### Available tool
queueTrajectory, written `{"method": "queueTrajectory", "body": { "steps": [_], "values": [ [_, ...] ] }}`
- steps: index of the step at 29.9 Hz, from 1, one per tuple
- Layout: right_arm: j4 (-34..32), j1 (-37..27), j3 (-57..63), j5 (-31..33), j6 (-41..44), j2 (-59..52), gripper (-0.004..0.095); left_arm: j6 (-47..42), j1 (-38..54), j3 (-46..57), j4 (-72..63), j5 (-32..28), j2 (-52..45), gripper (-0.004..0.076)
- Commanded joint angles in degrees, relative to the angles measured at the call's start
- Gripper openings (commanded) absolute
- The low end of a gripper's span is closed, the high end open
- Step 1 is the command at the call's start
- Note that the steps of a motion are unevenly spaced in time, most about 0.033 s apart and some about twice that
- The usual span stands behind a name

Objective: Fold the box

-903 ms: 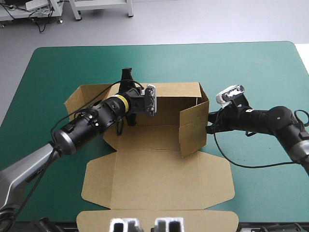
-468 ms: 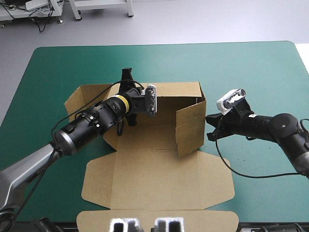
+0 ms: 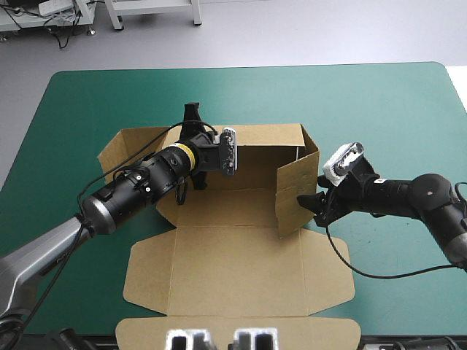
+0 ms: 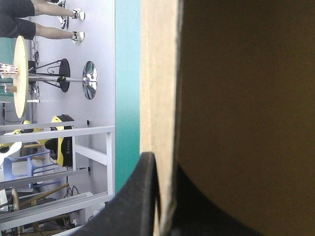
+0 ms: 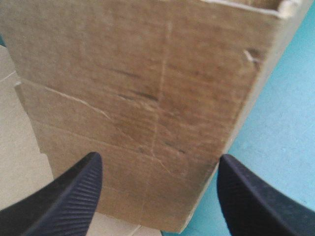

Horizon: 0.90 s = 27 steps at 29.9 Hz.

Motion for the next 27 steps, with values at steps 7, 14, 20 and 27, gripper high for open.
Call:
{"method": "queueTrajectory", "body": {
  "steps": [7, 14, 20, 27],
  "values": [
    [12.47, 0.18, -1.48, 0.55, -9.88, 4.83, 0.0724, -1.25, -0.76, -0.41, -1.86, 1.76, -0.86, -0.001],
    [12.6, 6.05, -1.85, -9.4, -7.24, 5.08, 0.0721, -4.84, -0.76, -0.65, -4.47, 0.68, -0.86, -0.0009],
    [11.4, 11.01, -2.26, -19.91, -0.64, 5.08, 0.0677, -7.04, -0.76, -1.18, -5.41, 0.69, -0.86, -0.0009],
    [5.61, 14.81, -2.34, -25.84, 4.47, 5.08, 0.0403, -6.93, -0.76, -4.23, -10.36, 2.23, -0.86, -0.0009]
  ]
}}
